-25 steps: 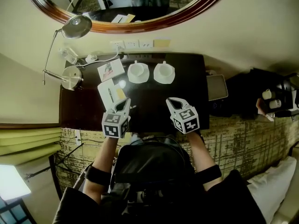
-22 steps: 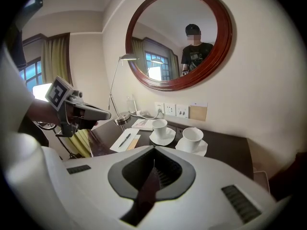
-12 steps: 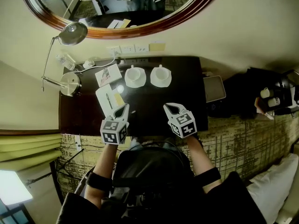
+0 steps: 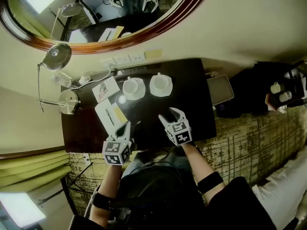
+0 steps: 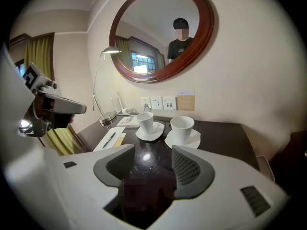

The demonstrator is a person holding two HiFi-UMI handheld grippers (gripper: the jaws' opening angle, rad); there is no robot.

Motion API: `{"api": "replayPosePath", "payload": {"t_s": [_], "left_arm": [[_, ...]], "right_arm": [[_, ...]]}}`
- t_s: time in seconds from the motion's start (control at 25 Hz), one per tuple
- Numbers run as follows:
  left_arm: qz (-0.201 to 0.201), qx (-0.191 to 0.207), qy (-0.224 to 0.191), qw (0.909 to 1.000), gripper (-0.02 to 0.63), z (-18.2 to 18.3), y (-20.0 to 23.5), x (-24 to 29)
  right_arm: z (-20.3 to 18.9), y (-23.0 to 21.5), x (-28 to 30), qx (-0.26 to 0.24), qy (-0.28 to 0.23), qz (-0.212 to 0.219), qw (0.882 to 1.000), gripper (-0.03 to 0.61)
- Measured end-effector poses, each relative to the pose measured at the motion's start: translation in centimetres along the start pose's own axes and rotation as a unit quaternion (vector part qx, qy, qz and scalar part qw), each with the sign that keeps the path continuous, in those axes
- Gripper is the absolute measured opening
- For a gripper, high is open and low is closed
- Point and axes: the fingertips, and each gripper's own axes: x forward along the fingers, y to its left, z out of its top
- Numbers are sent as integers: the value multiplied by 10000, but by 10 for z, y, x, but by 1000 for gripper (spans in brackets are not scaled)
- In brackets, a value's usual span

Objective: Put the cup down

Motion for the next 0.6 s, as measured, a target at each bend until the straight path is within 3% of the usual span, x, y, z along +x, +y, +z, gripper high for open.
{"api": "replayPosePath", "payload": {"t_s": [0.12, 0.2, 0.36, 0.6], "left_arm": [[1, 42, -9, 10000, 0, 0, -1, 11], [-14, 54, 6, 10000, 0, -2, -1, 20], [-60, 48, 4, 10000, 0, -5, -1, 40], [-40, -34, 4, 10000, 0, -7, -2, 67]], "right_arm": [[1, -16, 22, -7, -90, -169, 9998, 420], [1, -29, 40, -75, -137, -278, 9995, 477], [10, -63, 71, -127, -305, -419, 9986, 508], [26, -86, 111, -676, -517, 45, 9964, 520]]}}
